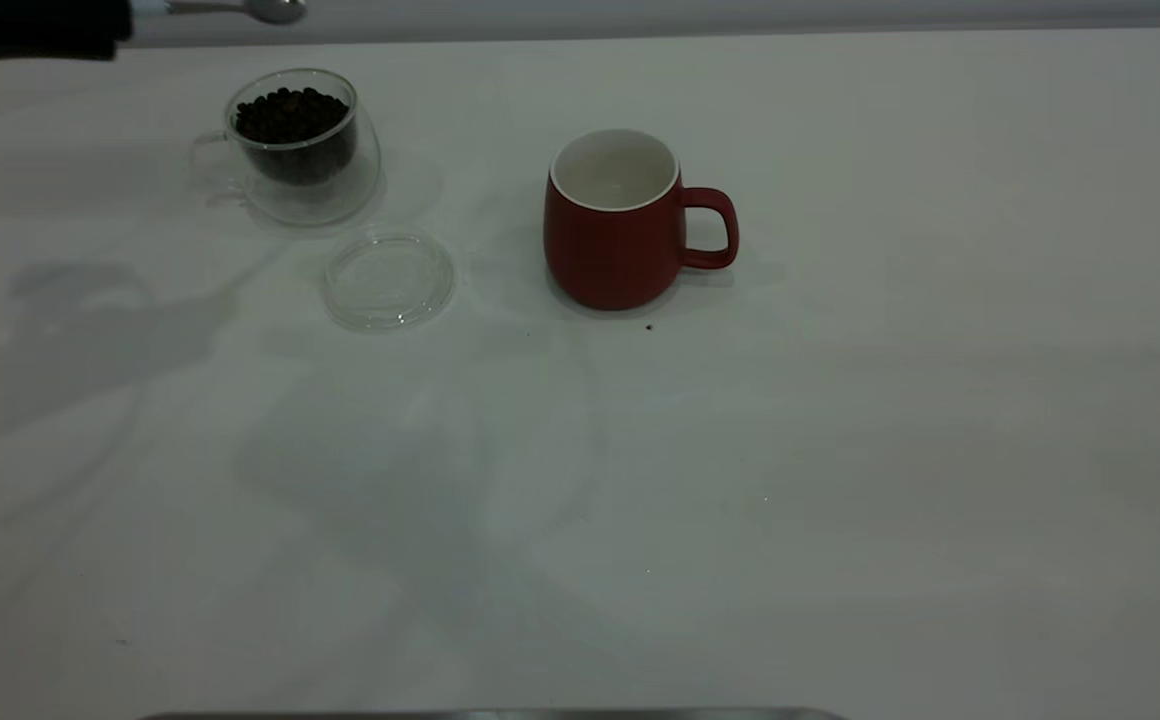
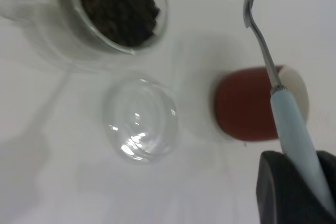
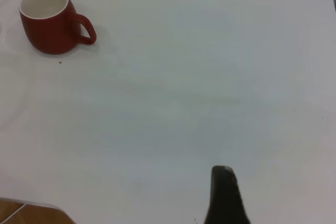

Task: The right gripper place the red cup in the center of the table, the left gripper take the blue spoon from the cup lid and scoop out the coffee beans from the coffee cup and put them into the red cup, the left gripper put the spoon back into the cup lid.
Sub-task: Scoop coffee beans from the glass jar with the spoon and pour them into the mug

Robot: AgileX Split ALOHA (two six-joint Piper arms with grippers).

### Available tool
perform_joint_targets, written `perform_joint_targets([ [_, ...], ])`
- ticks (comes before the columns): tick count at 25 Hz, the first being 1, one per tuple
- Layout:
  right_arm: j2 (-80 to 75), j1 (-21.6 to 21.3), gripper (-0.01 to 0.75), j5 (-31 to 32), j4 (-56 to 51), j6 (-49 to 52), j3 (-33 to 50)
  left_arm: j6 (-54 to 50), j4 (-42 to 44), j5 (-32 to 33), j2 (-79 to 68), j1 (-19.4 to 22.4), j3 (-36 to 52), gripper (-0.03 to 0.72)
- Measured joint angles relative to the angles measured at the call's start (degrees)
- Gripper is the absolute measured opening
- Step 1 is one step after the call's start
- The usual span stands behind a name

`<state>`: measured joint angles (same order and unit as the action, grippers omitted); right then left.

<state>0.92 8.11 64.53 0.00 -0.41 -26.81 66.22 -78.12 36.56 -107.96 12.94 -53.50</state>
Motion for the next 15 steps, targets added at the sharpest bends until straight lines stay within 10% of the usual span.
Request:
perform_joint_targets([
  [7,0.00,0.00,0.550,0.00,0.00,0.00,0.00,-1.54,0.74,7.23,-1.94,10.57,-3.94,0.124],
  [15,0.00,0.00,0.550,0.00,0.00,0.00,0.00,-7.06,6.89,12.91,-12.04,10.39,-14.69,0.124],
])
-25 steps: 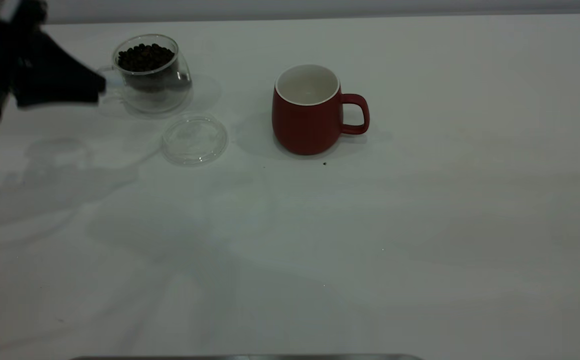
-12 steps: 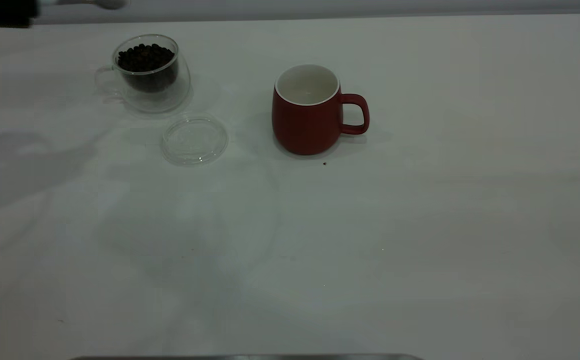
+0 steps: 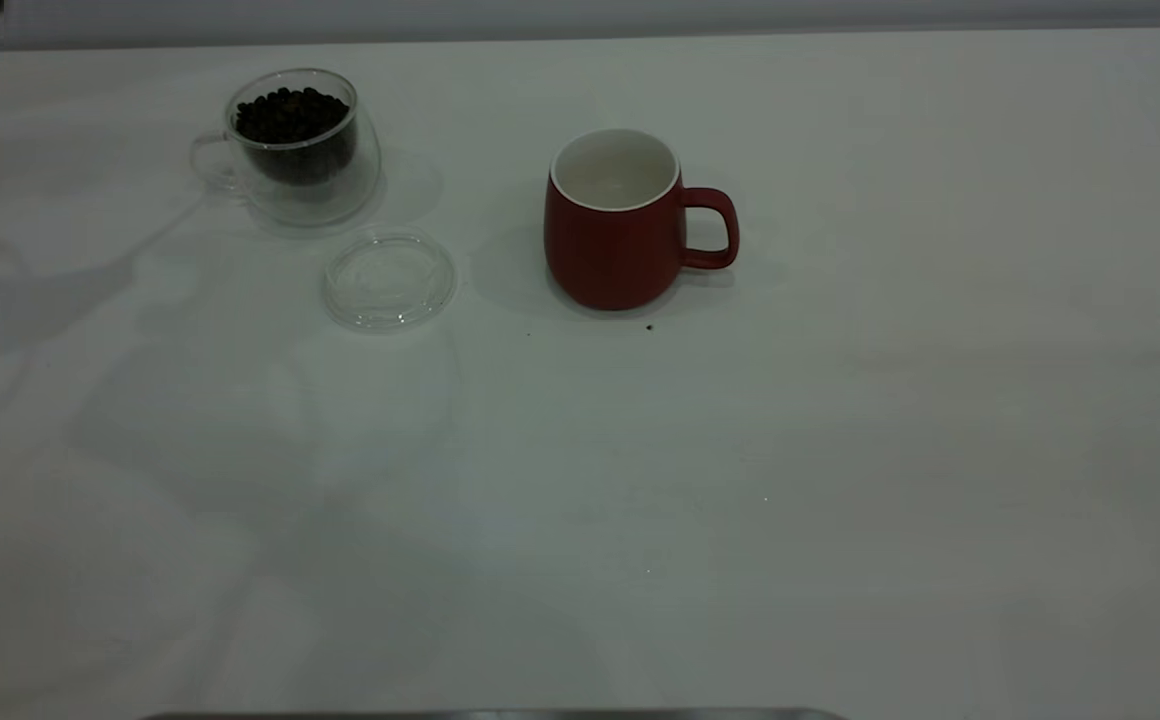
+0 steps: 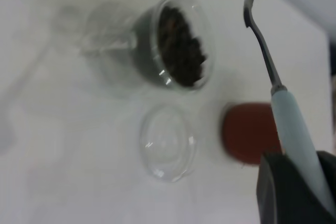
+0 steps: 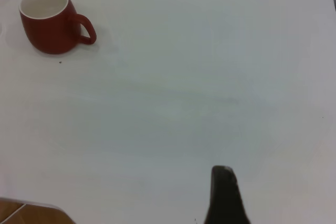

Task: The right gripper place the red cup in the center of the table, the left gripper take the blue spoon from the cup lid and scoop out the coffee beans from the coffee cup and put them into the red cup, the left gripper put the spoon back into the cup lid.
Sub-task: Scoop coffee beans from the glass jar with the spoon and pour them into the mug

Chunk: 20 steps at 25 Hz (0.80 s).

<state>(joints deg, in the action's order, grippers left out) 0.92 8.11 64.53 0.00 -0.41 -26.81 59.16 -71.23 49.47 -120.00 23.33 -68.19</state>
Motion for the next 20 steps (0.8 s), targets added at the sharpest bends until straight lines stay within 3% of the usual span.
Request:
perform_joint_targets([
  [10,0.00,0.00,0.550,0.00,0.00,0.00,0.00,-2.61,5.29,2.09,-8.34,-3.11,-8.72,0.124],
  [20,0.00,0.00,0.550,0.00,0.00,0.00,0.00,-1.71,5.35,0.63,-12.34,-3.82,-9.95,0.124],
])
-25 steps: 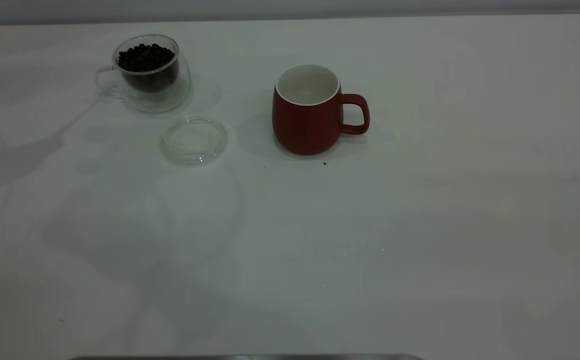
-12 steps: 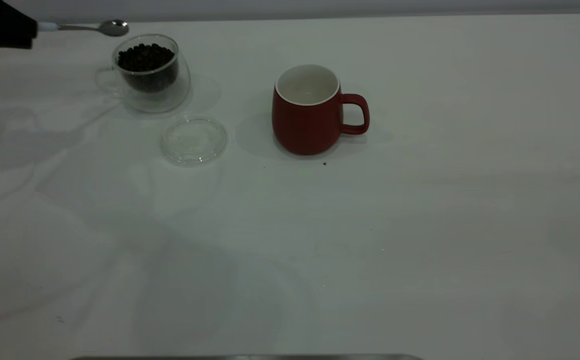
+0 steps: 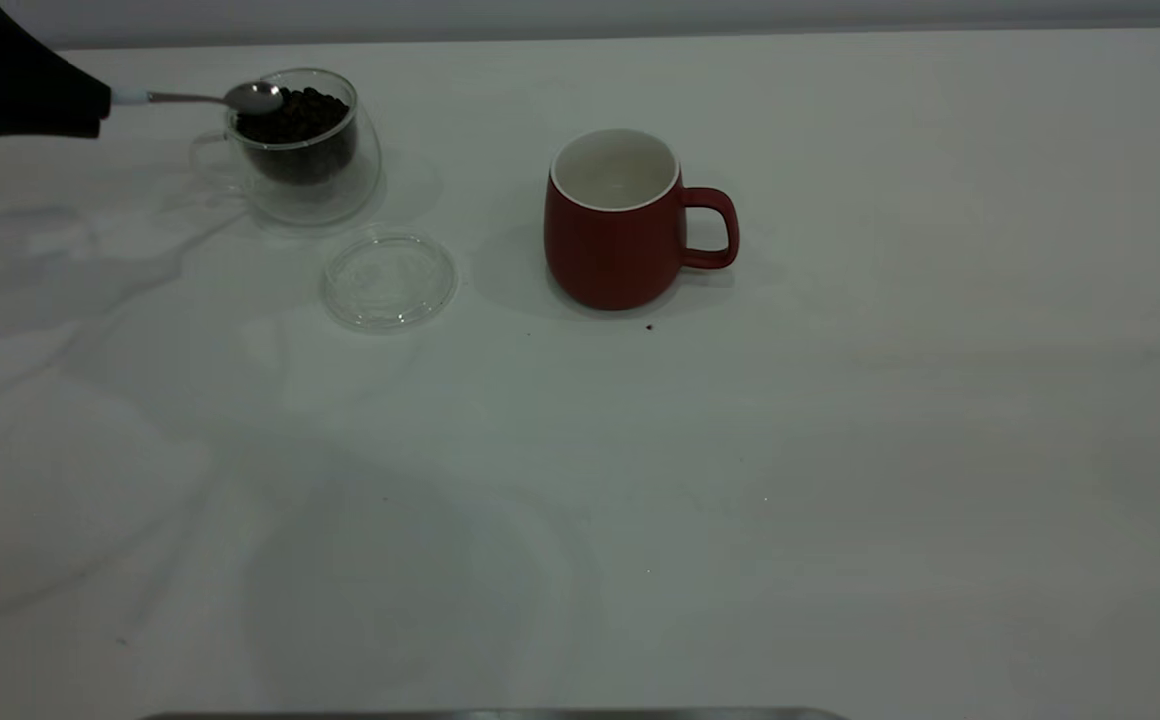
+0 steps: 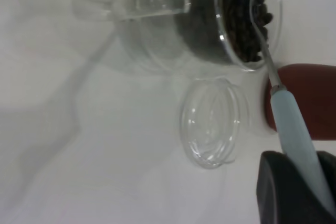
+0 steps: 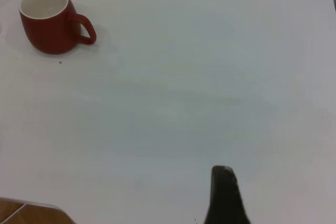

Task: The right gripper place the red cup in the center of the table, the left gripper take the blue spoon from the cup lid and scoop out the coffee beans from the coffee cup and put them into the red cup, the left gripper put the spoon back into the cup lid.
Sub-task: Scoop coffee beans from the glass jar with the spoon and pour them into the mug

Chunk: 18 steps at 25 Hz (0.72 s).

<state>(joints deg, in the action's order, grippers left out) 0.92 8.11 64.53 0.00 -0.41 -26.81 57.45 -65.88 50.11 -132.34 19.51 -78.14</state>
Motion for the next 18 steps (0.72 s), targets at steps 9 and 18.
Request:
perform_joint_targets([
  [9,0.00,0.00,0.550,0.00,0.00,0.00,0.00,1.52,-0.13,-5.79,-0.61,-3.29,-0.06,0.124],
  [18,0.00,0.00,0.550,0.00,0.00,0.05,0.00,2.31,-0.24,-7.57,-1.12,-5.30,-0.11,0.124],
])
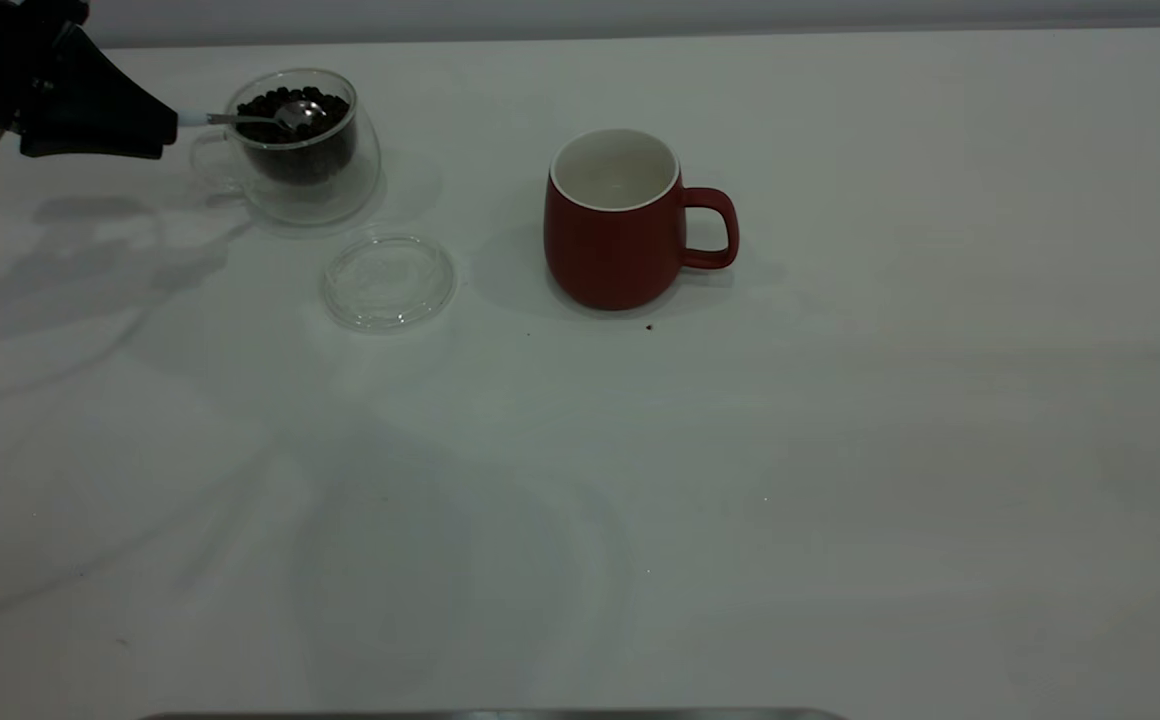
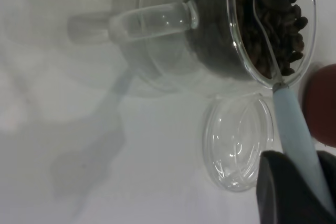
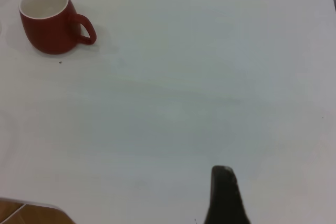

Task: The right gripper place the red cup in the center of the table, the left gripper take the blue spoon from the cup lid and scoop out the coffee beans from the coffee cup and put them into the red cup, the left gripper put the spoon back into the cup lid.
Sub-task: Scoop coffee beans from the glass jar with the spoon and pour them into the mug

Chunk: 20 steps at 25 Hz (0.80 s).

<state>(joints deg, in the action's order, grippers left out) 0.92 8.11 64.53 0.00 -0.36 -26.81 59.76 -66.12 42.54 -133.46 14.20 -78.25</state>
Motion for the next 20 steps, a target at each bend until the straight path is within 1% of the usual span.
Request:
perform_joint_targets([
  [8,0.00,0.00,0.550,0.00,0.00,0.00,0.00,-0.05,-2.46,2.54,-3.13,0.00,0.00,0.124],
  [20,0.00,0.00,0.550,0.00,0.00,0.00,0.00,-0.15,-3.59,3.73,-3.65,0.00,-0.05,0.124],
])
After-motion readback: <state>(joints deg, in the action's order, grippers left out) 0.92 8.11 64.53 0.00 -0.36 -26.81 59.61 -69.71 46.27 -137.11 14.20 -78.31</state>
